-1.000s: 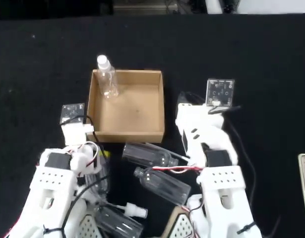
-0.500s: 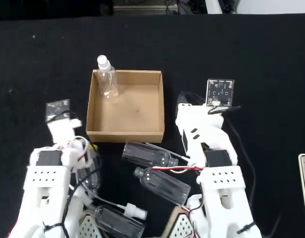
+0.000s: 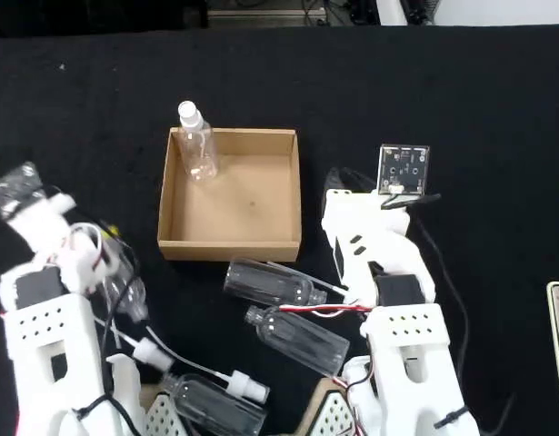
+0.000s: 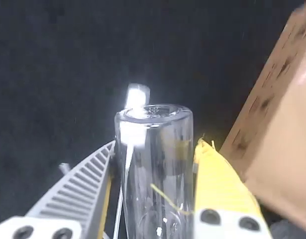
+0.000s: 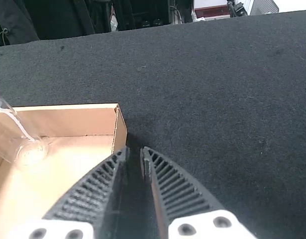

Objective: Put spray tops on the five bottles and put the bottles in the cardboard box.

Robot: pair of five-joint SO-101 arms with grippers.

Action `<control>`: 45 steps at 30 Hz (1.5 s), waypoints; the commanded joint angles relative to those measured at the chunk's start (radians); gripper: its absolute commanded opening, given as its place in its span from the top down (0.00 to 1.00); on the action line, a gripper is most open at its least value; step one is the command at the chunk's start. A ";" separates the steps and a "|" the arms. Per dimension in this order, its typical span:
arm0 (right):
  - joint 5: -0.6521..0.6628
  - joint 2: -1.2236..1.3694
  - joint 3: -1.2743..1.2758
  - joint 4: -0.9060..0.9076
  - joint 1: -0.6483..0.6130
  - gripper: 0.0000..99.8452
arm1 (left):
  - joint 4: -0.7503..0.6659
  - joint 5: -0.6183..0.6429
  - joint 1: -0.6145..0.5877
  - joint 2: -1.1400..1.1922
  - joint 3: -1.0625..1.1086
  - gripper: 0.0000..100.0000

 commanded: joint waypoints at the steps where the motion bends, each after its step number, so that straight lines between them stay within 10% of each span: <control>1: -0.009 -0.012 -0.047 -0.028 0.017 0.99 | -0.009 0.094 -0.015 0.002 -0.154 0.82; 8: -0.009 -0.010 -0.047 -0.028 0.017 0.99 | -0.015 0.130 -0.064 0.002 -0.214 0.82; 16: -0.009 -0.010 -0.045 -0.028 0.017 0.99 | -0.126 0.121 -0.503 0.064 -0.134 0.82; 25: -0.009 -0.010 -0.045 -0.028 0.015 0.99 | -0.295 -0.066 -0.702 0.331 -0.081 0.81; 34: -0.009 -0.010 -0.045 -0.028 0.015 0.99 | -0.282 -0.129 -0.750 0.453 -0.111 0.57; 38: -0.009 -0.010 -0.045 -0.028 0.015 0.99 | -0.147 -0.414 -0.750 0.453 -0.222 0.57; 45: -0.009 -0.010 -0.045 -0.028 0.015 0.99 | 0.000 -1.303 -0.786 0.454 -0.355 0.57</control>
